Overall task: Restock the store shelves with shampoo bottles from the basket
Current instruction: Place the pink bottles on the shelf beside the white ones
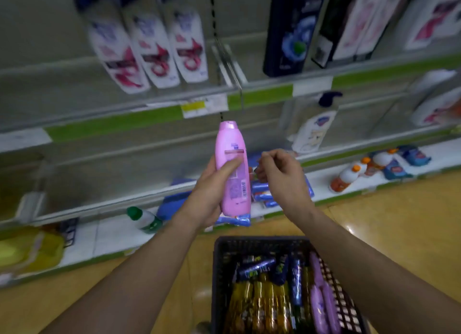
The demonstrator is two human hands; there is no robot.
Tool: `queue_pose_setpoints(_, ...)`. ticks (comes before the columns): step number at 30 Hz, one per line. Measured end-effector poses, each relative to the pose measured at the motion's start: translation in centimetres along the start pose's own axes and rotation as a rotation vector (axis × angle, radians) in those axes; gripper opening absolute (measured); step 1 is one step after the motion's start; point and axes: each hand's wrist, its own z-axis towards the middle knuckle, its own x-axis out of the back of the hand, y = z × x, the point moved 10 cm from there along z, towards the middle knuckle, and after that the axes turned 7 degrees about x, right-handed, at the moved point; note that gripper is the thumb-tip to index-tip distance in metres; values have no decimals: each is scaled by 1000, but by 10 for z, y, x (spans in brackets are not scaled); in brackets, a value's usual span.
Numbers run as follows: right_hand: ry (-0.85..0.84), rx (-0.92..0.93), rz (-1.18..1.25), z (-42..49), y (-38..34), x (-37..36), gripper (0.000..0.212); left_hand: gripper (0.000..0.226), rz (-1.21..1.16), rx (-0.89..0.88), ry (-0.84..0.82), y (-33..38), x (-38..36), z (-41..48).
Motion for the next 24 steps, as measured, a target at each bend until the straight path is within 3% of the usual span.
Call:
queue_pose_setpoints(2, -27, 48, 42, 6, -34, -19, 24, 64, -44, 38, -32, 29, 6, -10)
queue_pose_setpoints(5, -83, 90, 120, 9, -74, -48, 16, 75, -93, 6, -74, 72, 15, -23)
queue_pose_setpoints(8, -171, 128, 173, 10, -105, -79, 7, 73, -112, -47, -80, 107, 28, -29)
queue_pose_setpoints(12, -349, 136, 167, 3, -121, -117, 49, 65, -182, -99, -94, 140, 35, -34)
queue_pose_setpoints(14, -407, 142, 140, -3, -123, -131, 54, 61, -119, -168, -43, 152, 42, -32)
queue_pose_setpoints(18, -386, 51, 296, -9, -126, -147, 27, 58, 74, -233, 29, 169, 53, -33)
queue_pose_setpoints(24, -350, -128, 498, -13, -120, -158, 53, 47, 63, -252, 35, 178, 76, -39)
